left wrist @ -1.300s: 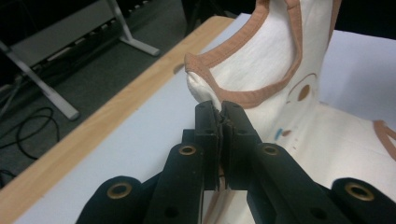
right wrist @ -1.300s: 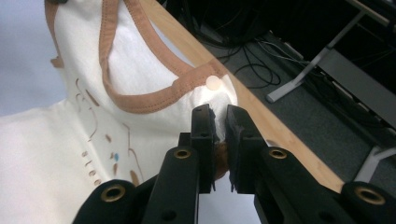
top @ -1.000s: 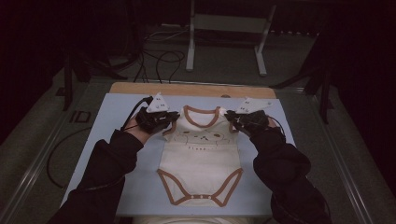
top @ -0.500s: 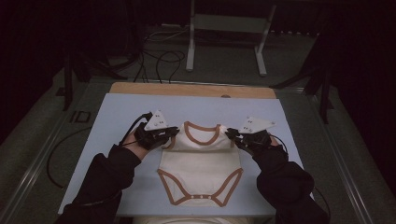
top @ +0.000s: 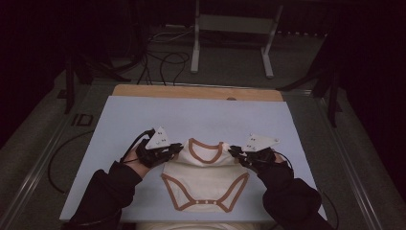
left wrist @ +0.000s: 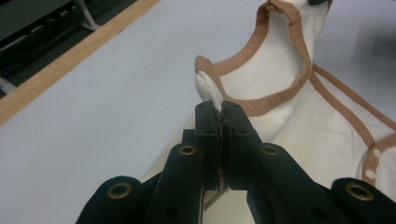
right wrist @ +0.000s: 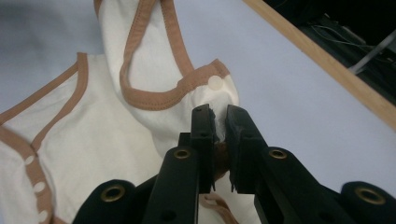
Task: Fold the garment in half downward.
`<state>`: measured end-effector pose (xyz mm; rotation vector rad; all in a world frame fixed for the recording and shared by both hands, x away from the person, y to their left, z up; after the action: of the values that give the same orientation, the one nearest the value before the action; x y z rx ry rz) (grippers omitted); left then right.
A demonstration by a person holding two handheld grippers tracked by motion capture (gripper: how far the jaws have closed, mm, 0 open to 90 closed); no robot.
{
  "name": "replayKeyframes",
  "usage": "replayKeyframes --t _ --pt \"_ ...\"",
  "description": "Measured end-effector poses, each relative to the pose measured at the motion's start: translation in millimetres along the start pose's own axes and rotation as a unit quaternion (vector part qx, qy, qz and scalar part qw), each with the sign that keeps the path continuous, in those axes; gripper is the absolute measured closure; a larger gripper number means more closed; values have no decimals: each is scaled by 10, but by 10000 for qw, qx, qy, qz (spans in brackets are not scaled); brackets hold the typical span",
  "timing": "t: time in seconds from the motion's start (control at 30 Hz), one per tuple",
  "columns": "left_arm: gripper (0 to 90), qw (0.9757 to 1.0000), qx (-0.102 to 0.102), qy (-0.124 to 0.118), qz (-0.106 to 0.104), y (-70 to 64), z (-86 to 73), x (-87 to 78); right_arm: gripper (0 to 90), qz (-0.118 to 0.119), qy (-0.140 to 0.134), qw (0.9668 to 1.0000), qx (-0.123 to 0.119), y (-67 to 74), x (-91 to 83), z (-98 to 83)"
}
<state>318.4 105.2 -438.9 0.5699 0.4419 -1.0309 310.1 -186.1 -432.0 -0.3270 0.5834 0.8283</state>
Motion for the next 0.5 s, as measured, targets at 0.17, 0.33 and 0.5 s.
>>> replayKeyframes --t 0.17,0.33,0.5 --pt "869 9998 14 53 -175 -148 -124 5 824 123 92 9998 144 108 25 -173" --pt "869 9995 -27 133 -295 -256 -236 37 823 235 194 9994 166 171 51 -277" --pt "868 9988 -105 230 -422 -340 -355 84 822 347 357 9984 258 226 93 -399"
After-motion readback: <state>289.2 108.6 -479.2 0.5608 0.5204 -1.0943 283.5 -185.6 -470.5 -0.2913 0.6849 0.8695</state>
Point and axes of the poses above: each handheld gripper's, and its own axes: x roughly forward along the jaws, z roughly out of its top, y roughly to its left, the point moved 3 cm from there along x, roughly forward along the jaws, and after that the axes turned 10 degrees about x, right-handed, at the moved point
